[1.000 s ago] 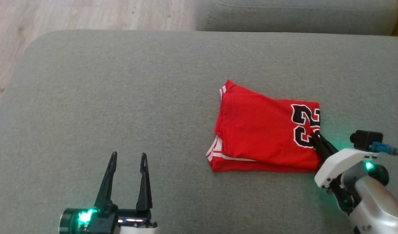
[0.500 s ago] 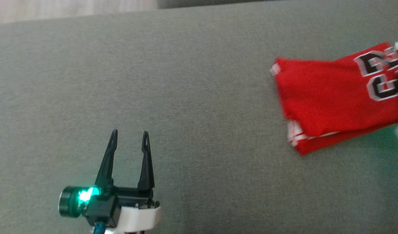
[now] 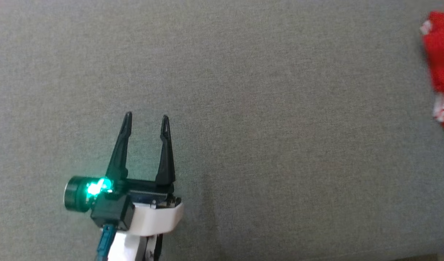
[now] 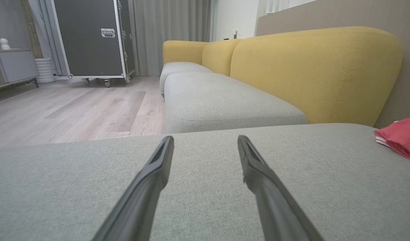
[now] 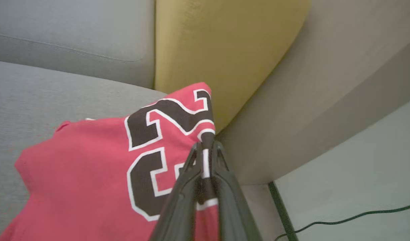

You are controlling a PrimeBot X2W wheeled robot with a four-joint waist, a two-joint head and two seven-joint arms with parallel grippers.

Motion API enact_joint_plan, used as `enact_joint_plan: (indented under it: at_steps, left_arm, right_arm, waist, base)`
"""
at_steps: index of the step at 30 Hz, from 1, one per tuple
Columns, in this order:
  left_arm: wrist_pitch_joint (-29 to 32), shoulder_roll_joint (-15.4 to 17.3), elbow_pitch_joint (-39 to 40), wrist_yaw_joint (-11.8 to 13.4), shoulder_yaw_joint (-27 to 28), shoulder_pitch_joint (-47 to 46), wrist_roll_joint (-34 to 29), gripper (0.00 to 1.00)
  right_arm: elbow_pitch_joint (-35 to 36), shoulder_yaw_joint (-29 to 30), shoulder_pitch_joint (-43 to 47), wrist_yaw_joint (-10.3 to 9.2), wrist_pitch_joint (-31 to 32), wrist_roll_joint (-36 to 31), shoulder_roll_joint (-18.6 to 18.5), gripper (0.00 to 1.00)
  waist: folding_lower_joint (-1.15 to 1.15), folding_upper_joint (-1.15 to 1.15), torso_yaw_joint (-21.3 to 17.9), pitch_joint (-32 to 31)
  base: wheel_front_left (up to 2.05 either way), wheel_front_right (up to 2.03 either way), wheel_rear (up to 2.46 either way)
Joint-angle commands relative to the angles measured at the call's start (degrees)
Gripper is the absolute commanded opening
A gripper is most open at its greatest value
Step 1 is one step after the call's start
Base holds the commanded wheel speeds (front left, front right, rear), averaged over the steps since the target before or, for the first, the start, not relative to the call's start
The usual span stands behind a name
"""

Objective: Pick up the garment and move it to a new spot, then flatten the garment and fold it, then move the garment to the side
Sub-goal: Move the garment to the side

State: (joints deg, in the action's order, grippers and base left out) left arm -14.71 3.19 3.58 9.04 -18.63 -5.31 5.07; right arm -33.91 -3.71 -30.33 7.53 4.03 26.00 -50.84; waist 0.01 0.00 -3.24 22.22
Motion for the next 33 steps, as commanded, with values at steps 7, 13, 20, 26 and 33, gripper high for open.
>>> enact_joint_plan:
  at_steps: [7,13,20,26,33]
  left_arm:
    - [-0.3,-0.3,1.6,-0.5,1.5,-2.3,0.5,1.0]
    - [-0.3,-0.3,0.7,-0.6,2.4,-0.6,0.6,1.0]
    - [-0.3,-0.3,-0.6,-1.3,4.2,3.3,0.5,1.0]
    - [-0.3,-0.3,-2.5,-1.4,5.8,9.4,2.1,1.0]
    - [-0.3,-0.3,-2.2,-1.9,6.9,14.2,3.7,1.0]
  right_arm:
    - [-1.1,6.7,2.4,-0.04,1.7,-4.2,-2.6,1.0]
    - [2.2,7.8,5.9,-0.04,1.6,-8.2,7.3,1.0]
    - [8.7,3.2,12.5,-0.04,-0.6,-9.1,22.5,1.0]
    - [8.8,-5.4,19.7,-0.04,-11.8,-6.0,34.9,1.0]
    - [11.2,-8.6,25.7,-0.04,-18.9,-12.5,39.9,1.0]
  waist:
    - [-0.01,0.0,1.1,0.1]
    - [-0.01,0.0,1.4,-4.2]
    - [-0.01,0.0,1.4,-11.0]
    - [-0.01,0.0,2.1,-19.5]
    - [-0.01,0.0,3.1,-23.7]
  base:
    - [0.0,0.0,0.0]
    - [0.0,0.0,0.0]
    - [0.0,0.0,0.0]
    - [0.0,0.0,0.0]
    - [0.0,0.0,0.0]
